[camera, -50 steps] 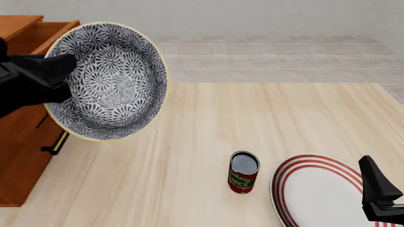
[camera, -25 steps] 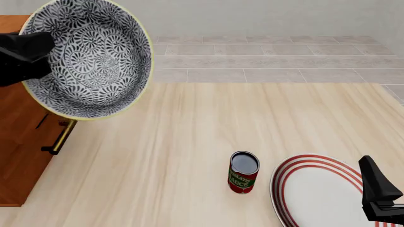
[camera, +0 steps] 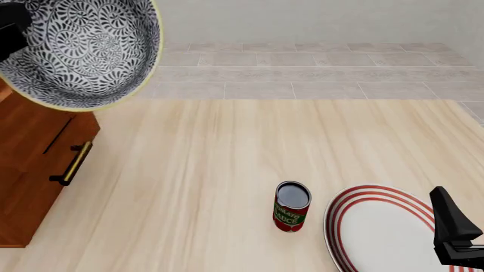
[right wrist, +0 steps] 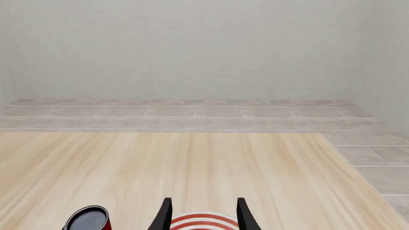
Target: Put the bowl on top of the cabinet.
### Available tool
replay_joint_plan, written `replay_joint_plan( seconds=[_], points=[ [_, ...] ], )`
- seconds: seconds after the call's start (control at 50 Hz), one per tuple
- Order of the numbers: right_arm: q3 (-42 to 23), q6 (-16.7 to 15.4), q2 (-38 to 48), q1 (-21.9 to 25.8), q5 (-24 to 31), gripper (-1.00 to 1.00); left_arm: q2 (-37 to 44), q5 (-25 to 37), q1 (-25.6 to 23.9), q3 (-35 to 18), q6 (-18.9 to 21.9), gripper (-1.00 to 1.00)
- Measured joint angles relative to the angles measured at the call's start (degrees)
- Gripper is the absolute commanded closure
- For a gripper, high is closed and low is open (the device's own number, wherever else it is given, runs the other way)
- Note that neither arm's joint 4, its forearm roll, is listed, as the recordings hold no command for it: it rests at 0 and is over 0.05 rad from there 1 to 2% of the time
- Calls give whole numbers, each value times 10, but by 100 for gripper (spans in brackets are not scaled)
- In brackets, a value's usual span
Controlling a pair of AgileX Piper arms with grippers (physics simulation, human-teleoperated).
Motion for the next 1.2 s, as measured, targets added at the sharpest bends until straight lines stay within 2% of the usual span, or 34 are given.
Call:
replay_joint_plan(
  seconds=[0.46, 1.2],
  points=[
    [0, 0, 0, 0, 0, -100, 17, 8, 74, -38, -45, 100],
    [0, 0, 0, 0, 0, -100, 83, 8, 214, -80, -147, 100]
  ],
)
